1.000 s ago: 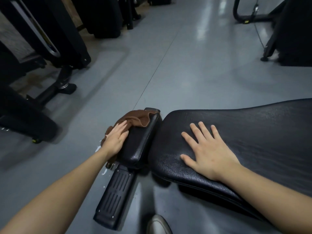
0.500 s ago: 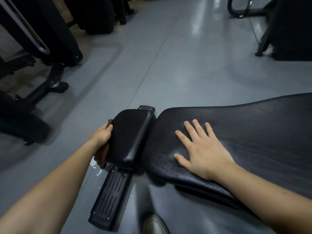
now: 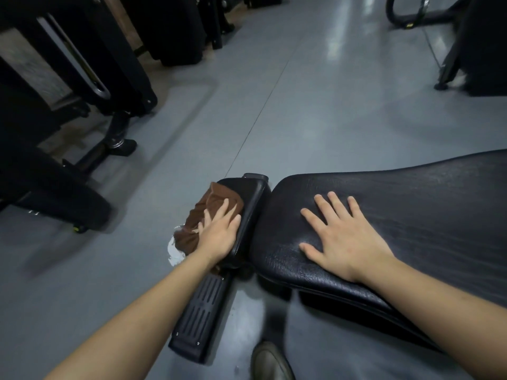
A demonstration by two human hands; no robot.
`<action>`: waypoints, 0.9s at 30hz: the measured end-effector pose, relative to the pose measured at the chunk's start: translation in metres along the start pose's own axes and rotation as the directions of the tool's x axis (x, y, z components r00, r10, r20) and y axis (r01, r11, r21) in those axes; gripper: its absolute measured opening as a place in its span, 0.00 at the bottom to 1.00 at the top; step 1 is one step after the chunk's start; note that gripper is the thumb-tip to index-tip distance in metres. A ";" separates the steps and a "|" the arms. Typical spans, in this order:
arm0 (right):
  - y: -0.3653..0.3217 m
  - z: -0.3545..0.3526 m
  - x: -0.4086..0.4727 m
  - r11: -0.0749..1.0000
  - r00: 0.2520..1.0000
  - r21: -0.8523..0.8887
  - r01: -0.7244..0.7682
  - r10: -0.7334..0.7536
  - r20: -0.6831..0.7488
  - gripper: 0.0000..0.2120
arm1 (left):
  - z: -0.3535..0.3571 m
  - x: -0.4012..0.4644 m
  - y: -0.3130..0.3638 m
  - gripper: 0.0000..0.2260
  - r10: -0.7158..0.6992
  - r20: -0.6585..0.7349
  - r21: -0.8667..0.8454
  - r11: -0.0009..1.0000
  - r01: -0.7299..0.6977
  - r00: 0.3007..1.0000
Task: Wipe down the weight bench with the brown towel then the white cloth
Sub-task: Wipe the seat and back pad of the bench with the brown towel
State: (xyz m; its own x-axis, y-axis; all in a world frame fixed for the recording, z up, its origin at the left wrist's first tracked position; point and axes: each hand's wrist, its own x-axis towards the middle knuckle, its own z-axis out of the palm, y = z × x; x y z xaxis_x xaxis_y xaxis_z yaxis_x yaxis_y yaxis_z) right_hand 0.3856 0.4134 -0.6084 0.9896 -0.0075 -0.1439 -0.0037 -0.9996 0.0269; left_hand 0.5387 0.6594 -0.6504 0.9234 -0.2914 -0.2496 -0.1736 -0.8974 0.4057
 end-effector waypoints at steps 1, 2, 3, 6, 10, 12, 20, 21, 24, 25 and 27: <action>0.000 0.001 0.000 1.000 1.000 -0.002 0.002 -0.002 0.002 0.43 | 0.001 0.004 0.008 0.22 0.013 0.004 0.003 1.000 -0.013 1.000; 0.000 0.001 0.000 1.000 1.000 -0.004 0.003 -0.003 0.005 0.43 | 0.002 0.009 0.017 0.22 0.030 0.004 0.013 0.999 -0.030 1.000; 0.000 0.001 0.000 1.000 1.000 -0.002 0.002 -0.002 0.004 0.43 | 0.003 0.014 0.023 0.22 0.050 0.007 0.024 0.998 -0.051 0.999; 0.000 0.000 0.001 1.000 1.000 0.002 -0.002 0.002 -0.001 0.43 | 0.008 0.028 0.036 0.22 0.126 0.023 0.084 0.988 -0.127 0.992; 0.001 0.003 0.001 1.000 1.000 -0.003 0.002 -0.002 -0.008 0.42 | 0.011 0.027 0.036 0.21 0.246 0.018 0.156 0.957 -0.246 0.969; 0.002 0.005 0.001 1.000 1.000 0.006 -0.005 0.005 -0.012 0.41 | 0.009 0.018 0.028 0.20 0.315 0.034 0.117 0.941 -0.317 0.948; 0.002 0.002 0.002 1.000 1.000 -0.011 -0.014 0.014 0.005 0.42 | 0.004 -0.032 -0.005 0.19 0.407 0.097 -0.039 0.913 -0.405 0.908; 0.002 0.001 0.001 1.000 1.000 -0.013 -0.016 0.016 0.010 0.43 | 0.005 -0.038 -0.007 0.18 0.402 0.098 -0.033 0.916 -0.401 0.910; 0.001 0.000 0.000 1.000 1.000 -0.023 -0.018 0.018 0.017 0.43 | 0.006 -0.054 -0.009 0.17 0.388 0.104 0.053 0.917 -0.395 0.916; 0.001 0.000 0.000 0.999 1.000 -0.028 -0.018 0.019 0.019 0.43 | 0.005 -0.057 -0.010 0.16 0.397 0.119 0.117 0.905 -0.410 0.910; 0.000 0.000 0.000 1.000 1.000 -0.018 -0.020 0.020 0.016 0.43 | 0.003 -0.064 -0.009 0.16 0.405 0.167 0.257 0.862 -0.436 0.899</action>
State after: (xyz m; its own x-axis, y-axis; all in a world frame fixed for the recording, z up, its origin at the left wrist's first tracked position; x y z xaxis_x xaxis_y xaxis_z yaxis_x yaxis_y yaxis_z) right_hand 0.3861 0.4131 -0.6082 0.9868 -0.0282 -0.1593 -0.0208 -0.9987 0.0476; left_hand 0.4807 0.6855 -0.6406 0.7029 -0.6806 -0.2066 -0.6404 -0.7320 0.2325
